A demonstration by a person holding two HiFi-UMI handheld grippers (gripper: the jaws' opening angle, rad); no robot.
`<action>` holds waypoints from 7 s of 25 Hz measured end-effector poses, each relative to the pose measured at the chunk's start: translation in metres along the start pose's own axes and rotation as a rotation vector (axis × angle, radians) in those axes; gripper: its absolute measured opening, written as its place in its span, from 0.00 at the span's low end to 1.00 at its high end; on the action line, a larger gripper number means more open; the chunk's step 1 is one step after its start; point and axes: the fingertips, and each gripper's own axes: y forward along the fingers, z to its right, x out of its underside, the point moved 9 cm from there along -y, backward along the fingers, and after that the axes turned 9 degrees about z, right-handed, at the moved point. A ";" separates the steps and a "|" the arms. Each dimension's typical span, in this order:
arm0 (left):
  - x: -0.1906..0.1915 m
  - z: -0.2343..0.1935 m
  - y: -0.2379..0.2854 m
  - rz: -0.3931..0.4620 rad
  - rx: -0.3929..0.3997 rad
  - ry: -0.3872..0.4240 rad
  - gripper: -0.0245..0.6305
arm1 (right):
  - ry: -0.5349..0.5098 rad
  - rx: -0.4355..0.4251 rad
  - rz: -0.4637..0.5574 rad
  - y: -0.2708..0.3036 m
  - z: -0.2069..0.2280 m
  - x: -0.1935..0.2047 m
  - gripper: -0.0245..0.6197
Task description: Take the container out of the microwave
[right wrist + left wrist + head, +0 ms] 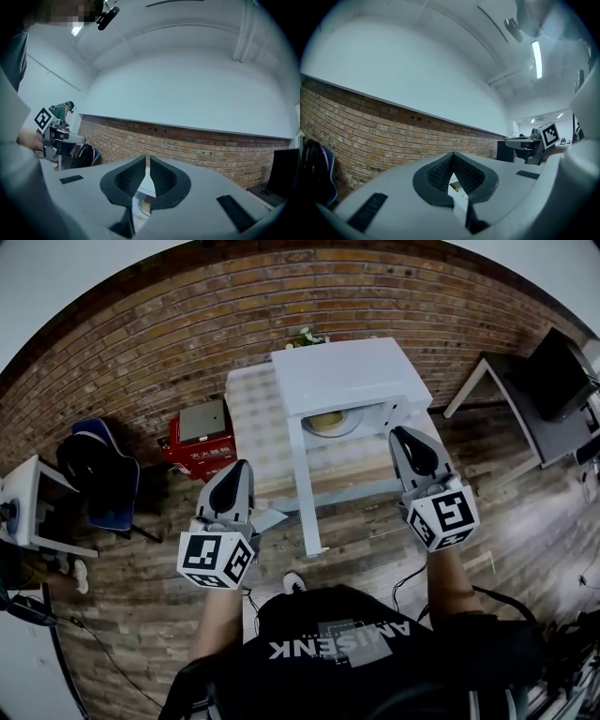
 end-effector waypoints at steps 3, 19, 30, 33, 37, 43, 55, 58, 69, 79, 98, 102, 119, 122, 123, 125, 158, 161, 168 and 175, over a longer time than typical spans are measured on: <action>0.006 -0.015 0.000 0.007 0.020 -0.012 0.06 | -0.012 0.018 -0.016 0.006 -0.010 0.004 0.11; 0.023 -0.034 0.019 -0.010 -0.050 0.004 0.06 | -0.042 -0.144 -0.068 0.054 -0.012 0.054 0.31; 0.032 -0.015 0.035 -0.023 -0.197 0.026 0.06 | -0.063 -0.354 -0.118 0.093 0.007 0.121 0.38; 0.034 -0.012 0.035 -0.029 -0.249 0.033 0.06 | -0.078 -0.421 -0.137 0.102 0.008 0.139 0.39; 0.036 -0.006 0.032 -0.043 -0.293 0.049 0.06 | -0.105 -0.488 -0.171 0.114 0.009 0.168 0.39; 0.034 -0.003 0.020 -0.058 -0.389 0.090 0.06 | -0.205 -0.577 -0.223 0.127 0.008 0.208 0.39; 0.043 0.029 0.019 -0.080 -0.517 0.098 0.06 | -0.374 -0.741 -0.257 0.160 -0.001 0.279 0.39; 0.046 0.040 0.019 -0.091 -0.530 0.096 0.06 | -0.398 -0.763 -0.278 0.172 -0.001 0.297 0.39; 0.045 0.064 -0.002 -0.098 -0.673 0.122 0.06 | -0.493 -0.783 -0.398 0.221 0.008 0.350 0.41; 0.039 0.080 -0.019 -0.100 -0.748 0.142 0.06 | -0.612 -0.801 -0.490 0.243 0.000 0.385 0.40; 0.022 0.088 -0.032 -0.082 -0.736 0.195 0.06 | -0.677 -0.810 -0.515 0.248 -0.007 0.391 0.14; 0.023 0.086 -0.031 -0.103 -0.716 0.212 0.06 | -0.645 -0.798 -0.508 0.244 -0.005 0.391 0.11; 0.013 0.051 -0.019 -0.084 -0.579 0.209 0.06 | -0.451 -0.817 -0.496 0.196 -0.020 0.340 0.11; 0.014 0.042 -0.020 -0.090 -0.552 0.182 0.06 | -0.433 -0.810 -0.490 0.188 -0.026 0.330 0.11; 0.014 0.039 -0.020 -0.090 -0.540 0.171 0.06 | -0.425 -0.808 -0.491 0.184 -0.028 0.327 0.11; 0.015 0.034 -0.021 -0.084 -0.512 0.157 0.06 | -0.414 -0.810 -0.496 0.177 -0.032 0.320 0.11; 0.044 -0.023 0.046 -0.031 -0.086 -0.016 0.06 | -0.344 -0.695 -0.513 0.064 -0.055 0.181 0.11; 0.044 -0.017 0.050 -0.024 -0.058 -0.005 0.06 | -0.350 -0.686 -0.494 0.057 -0.051 0.167 0.11; 0.048 -0.024 0.064 -0.030 -0.044 -0.038 0.06 | -0.279 -0.572 -0.456 0.056 -0.016 0.130 0.11; 0.047 -0.021 0.067 -0.030 -0.059 -0.024 0.06 | -0.270 -0.435 -0.424 0.055 0.029 0.104 0.11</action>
